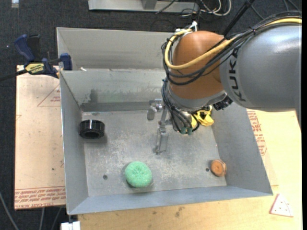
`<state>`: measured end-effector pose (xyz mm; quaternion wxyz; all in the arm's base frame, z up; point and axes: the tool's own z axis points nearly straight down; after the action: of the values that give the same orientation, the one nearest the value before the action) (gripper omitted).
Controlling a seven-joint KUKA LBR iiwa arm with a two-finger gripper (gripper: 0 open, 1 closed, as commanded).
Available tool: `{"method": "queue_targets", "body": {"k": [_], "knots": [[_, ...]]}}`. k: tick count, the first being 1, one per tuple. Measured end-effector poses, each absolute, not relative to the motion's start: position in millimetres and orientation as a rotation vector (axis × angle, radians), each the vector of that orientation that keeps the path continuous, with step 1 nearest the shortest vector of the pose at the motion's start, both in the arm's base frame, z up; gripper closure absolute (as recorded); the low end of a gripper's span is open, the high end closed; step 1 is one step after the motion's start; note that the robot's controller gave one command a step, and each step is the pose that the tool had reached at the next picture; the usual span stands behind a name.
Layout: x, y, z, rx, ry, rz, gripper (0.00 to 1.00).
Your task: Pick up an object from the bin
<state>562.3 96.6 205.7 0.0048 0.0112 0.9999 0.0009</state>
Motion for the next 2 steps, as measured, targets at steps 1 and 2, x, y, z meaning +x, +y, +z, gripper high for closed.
{"method": "queue_targets", "body": {"k": [1,2], "knots": [[561.3,103.8,191.0,0.044,3.139,0.001,0.0],[546.3,121.8,193.6,-0.057,3.158,-0.001,0.0]]}}
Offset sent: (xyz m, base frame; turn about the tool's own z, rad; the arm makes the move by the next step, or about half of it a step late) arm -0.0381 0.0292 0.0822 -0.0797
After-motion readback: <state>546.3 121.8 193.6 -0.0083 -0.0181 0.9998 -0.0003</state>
